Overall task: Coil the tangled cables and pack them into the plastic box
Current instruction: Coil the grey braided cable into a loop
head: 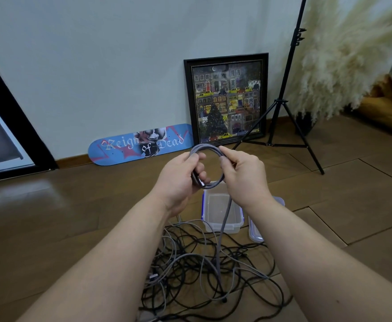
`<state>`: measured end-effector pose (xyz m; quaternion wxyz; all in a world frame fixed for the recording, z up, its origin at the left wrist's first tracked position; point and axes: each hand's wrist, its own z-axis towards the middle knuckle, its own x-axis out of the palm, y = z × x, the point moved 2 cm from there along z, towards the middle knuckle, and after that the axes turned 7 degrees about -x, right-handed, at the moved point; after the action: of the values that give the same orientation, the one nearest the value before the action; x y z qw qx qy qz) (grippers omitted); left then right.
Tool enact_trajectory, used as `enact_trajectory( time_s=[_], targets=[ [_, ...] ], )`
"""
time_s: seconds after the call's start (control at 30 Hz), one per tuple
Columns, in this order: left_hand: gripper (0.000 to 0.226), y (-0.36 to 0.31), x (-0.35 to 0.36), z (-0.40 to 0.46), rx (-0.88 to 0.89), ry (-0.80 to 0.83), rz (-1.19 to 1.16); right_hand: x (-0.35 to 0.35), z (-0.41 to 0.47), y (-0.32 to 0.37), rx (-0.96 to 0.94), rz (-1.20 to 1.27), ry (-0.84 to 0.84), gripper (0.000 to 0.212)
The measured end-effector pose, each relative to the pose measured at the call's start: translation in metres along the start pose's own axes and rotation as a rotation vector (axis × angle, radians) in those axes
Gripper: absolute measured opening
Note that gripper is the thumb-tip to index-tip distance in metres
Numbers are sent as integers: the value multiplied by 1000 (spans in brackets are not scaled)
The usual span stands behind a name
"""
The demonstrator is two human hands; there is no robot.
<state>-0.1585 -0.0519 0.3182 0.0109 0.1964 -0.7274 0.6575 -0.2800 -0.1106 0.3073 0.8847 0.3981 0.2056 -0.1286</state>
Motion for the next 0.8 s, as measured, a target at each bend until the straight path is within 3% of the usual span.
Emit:
enact_trajectory(
  time_s=[0.17, 0.27, 0.4, 0.47, 0.6, 0.7, 0.8],
  targets=[
    [31, -4, 0, -3, -25, 33, -157, 3, 2, -1, 174, 339, 56, 27],
    [33, -7, -7, 0, 9, -58, -271, 0, 1, 2, 308, 537, 174, 23],
    [33, -16, -40, 12, 84, -280, -512, -4, -6, -8, 383, 357, 439, 18],
    [33, -21, -60, 17, 117, -380, -626, -8, -9, -21, 424, 251, 447, 15],
    [33, -15, -76, 22, 146, -442, -535, -16, -7, -30, 229, -54, 319, 8],
    [31, -8, -70, 25, 183, -408, -334, -9, -6, -11, 27, -231, 467, 9],
    [32, -4, -61, 27, 201, -351, -133, -5, -2, 13, -60, -98, 646, 11]
  ],
)
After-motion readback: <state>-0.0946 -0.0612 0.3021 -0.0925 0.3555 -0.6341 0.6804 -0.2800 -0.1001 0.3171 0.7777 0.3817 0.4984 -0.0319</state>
